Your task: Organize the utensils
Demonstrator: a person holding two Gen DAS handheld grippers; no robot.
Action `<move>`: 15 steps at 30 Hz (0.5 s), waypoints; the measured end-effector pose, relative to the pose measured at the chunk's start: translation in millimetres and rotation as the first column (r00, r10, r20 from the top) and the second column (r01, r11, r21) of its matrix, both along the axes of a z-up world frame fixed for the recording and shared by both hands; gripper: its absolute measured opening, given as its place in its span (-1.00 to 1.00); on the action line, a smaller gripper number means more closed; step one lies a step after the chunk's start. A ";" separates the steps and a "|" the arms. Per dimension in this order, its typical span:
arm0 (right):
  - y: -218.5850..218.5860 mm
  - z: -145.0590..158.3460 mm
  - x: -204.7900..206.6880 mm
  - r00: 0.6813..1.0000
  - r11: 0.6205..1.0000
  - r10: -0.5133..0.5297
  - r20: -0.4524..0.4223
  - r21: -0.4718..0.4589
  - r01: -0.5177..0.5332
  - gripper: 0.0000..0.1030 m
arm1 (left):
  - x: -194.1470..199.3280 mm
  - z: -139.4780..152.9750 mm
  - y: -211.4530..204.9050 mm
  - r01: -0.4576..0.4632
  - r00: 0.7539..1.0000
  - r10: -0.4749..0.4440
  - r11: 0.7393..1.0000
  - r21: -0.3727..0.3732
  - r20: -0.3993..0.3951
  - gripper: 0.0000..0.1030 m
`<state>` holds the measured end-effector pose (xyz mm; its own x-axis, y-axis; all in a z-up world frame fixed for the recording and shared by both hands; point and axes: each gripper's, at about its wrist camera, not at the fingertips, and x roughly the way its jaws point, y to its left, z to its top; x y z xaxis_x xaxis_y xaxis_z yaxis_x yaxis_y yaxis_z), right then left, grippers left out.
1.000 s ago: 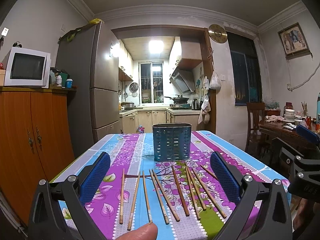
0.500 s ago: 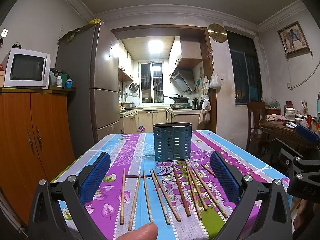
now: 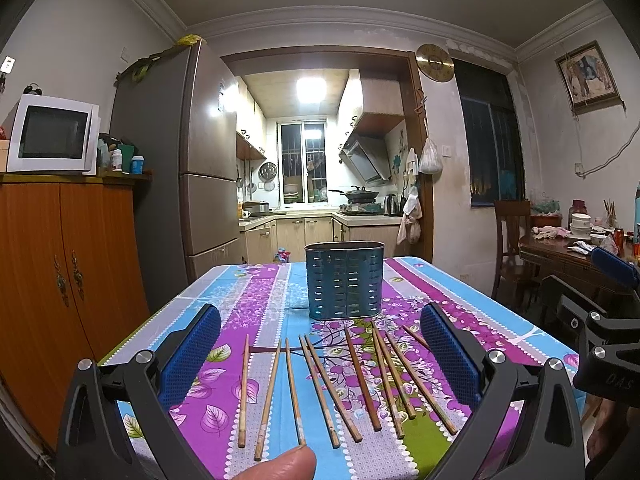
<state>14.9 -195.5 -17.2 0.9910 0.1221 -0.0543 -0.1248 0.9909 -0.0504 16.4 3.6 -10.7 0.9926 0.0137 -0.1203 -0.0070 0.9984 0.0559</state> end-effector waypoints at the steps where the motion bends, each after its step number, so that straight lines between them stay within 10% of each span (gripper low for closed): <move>1: 0.1 0.0 0.3 1.000 1.000 0.000 -0.001 -0.001 0.000 0.91 | 0.6 -0.1 -0.1 0.000 1.000 0.000 1.000 0.000 -0.002 0.93; 15: -1.2 1.0 2.7 1.000 1.000 0.005 -0.015 -0.004 -0.005 0.91 | 8.1 -2.6 1.9 -0.002 1.000 0.002 1.000 0.000 -0.015 0.93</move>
